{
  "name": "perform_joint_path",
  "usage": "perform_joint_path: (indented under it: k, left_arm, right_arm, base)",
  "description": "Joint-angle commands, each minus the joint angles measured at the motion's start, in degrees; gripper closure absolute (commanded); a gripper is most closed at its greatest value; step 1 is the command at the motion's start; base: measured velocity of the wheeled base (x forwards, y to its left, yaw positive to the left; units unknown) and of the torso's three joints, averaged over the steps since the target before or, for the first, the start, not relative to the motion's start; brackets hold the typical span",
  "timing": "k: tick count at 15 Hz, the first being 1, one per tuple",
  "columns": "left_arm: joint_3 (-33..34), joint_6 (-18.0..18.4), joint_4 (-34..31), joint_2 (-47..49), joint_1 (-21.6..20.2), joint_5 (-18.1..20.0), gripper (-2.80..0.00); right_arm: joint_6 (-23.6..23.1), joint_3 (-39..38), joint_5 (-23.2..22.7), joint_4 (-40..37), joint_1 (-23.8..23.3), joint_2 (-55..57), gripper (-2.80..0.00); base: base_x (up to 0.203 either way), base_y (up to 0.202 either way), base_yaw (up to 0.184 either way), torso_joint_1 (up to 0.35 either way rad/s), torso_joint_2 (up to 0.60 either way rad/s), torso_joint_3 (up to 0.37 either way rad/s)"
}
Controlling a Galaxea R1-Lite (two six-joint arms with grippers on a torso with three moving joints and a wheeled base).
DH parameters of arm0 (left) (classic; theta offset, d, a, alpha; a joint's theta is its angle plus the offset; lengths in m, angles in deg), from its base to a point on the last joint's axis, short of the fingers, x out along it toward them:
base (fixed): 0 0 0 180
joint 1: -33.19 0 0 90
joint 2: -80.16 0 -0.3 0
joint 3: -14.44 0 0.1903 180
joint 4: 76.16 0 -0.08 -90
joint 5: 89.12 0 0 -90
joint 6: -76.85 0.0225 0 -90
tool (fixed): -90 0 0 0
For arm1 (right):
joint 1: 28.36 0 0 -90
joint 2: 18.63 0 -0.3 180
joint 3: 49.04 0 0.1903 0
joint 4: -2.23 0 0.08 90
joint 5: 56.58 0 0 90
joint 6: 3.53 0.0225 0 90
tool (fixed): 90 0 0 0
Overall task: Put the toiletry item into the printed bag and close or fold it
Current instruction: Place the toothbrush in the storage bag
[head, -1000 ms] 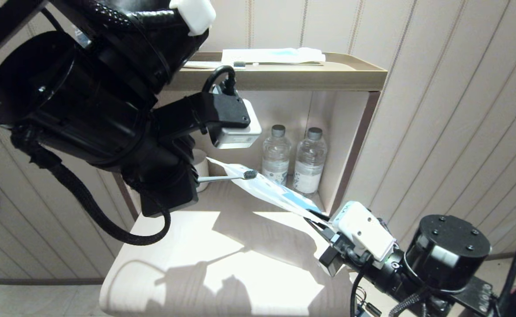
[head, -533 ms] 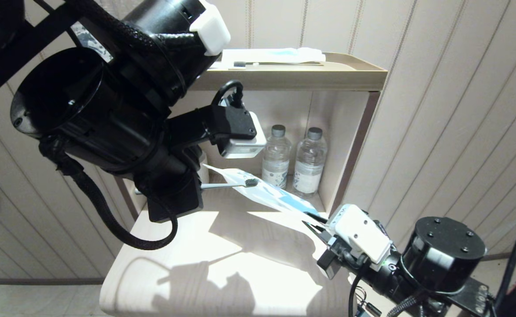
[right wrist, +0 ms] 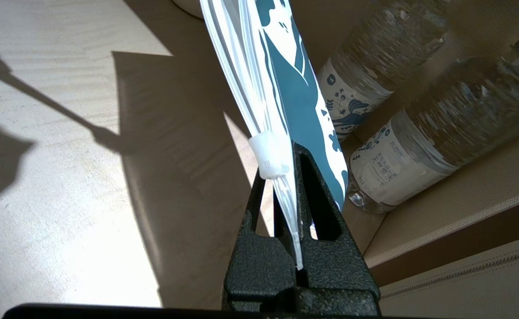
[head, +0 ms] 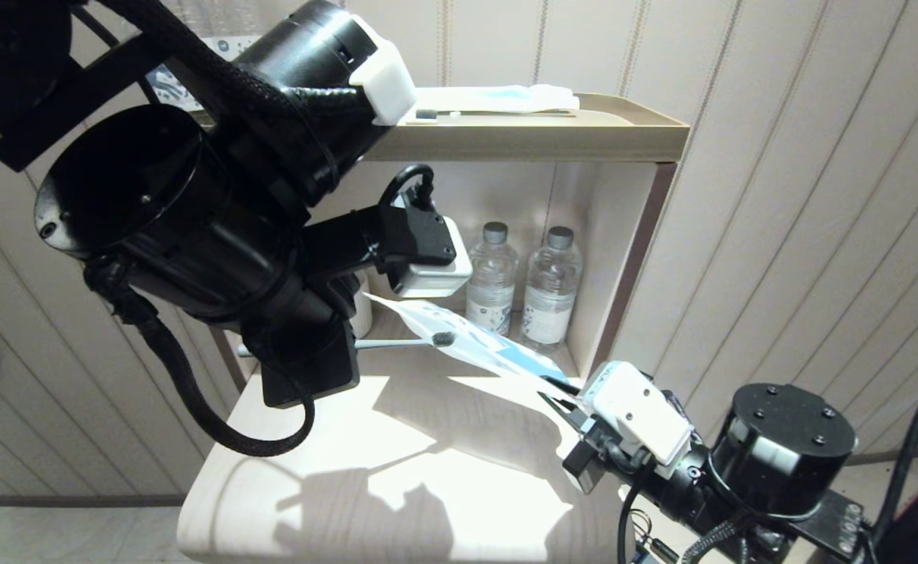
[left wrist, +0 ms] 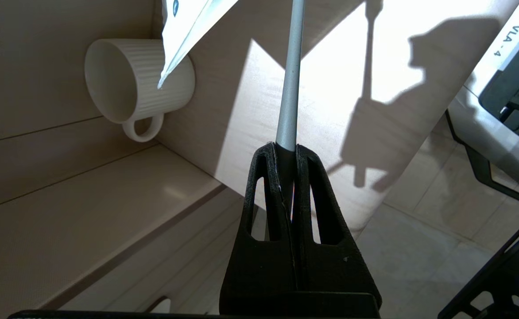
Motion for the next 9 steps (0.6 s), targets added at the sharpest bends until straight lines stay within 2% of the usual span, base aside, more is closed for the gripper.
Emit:
perform_joint_path:
  k: [1, 9]
  left_arm:
    - [-0.21, 0.25, -0.30, 1.03, -0.01, -0.14, 0.00]
    - [-0.45, 0.53, -0.37, 2.81, -0.01, -0.30, 0.00]
  right_arm:
    - [-0.19, -0.24, 0.01, 2.72, 0.22, -0.13, 0.00]
    - [-0.19, -1.07, -0.08, 2.72, 0.75, -0.44, 0.00]
  base:
    - [0.000, 0.000, 0.000, 0.000, 0.00, 0.000]
    - [0.000, 0.000, 0.000, 0.000, 0.00, 0.000]
